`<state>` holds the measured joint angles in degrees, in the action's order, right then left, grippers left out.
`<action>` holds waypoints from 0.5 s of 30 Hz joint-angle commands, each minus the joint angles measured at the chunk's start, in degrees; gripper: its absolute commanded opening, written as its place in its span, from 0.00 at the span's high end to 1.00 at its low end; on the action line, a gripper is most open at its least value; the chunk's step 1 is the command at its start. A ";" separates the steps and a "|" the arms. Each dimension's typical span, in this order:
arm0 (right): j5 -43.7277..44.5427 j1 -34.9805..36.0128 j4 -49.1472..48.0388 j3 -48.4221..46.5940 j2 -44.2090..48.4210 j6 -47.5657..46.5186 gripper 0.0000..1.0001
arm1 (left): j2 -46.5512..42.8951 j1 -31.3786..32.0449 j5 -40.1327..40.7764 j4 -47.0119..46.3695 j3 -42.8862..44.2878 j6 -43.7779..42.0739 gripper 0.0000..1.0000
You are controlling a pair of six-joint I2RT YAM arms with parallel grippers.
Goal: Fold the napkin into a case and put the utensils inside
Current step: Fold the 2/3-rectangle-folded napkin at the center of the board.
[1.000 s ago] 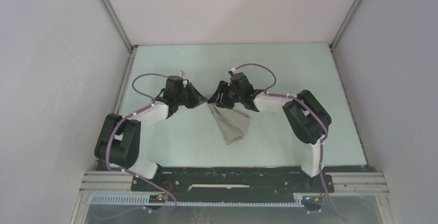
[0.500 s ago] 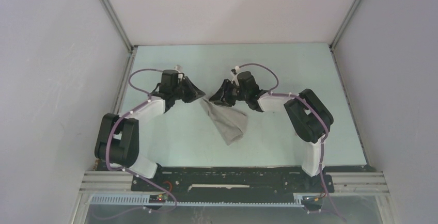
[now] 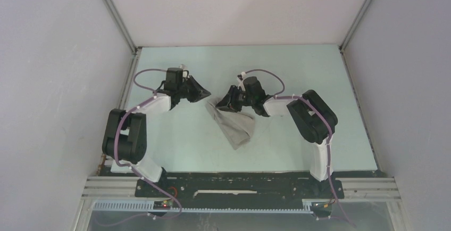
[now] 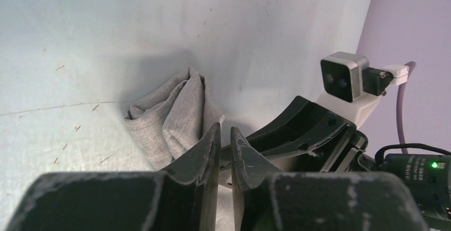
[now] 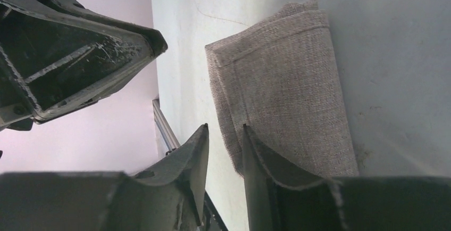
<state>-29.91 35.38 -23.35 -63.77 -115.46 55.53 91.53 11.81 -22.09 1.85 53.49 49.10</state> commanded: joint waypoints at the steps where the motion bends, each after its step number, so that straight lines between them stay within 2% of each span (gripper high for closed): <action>1: -0.22 0.92 -3.19 -0.03 -0.82 0.81 0.64 | 2.65 0.10 -4.60 -1.58 4.52 0.58 0.82; 5: 0.27 1.68 -1.89 -1.42 -1.93 0.12 0.66 | 5.97 1.32 -7.37 -0.36 6.93 -0.55 0.84; 8: 0.61 2.02 -1.82 -1.96 -2.93 0.21 0.75 | 8.12 2.57 -8.95 -0.09 7.86 -1.62 0.86; 15: 2.20 2.70 0.10 -2.59 -2.81 -0.93 0.83 | 10.52 3.66 -6.18 3.40 7.30 -4.34 0.93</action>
<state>-28.97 37.41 -23.33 -64.23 -118.52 55.66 101.34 15.33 -28.88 3.01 60.14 47.66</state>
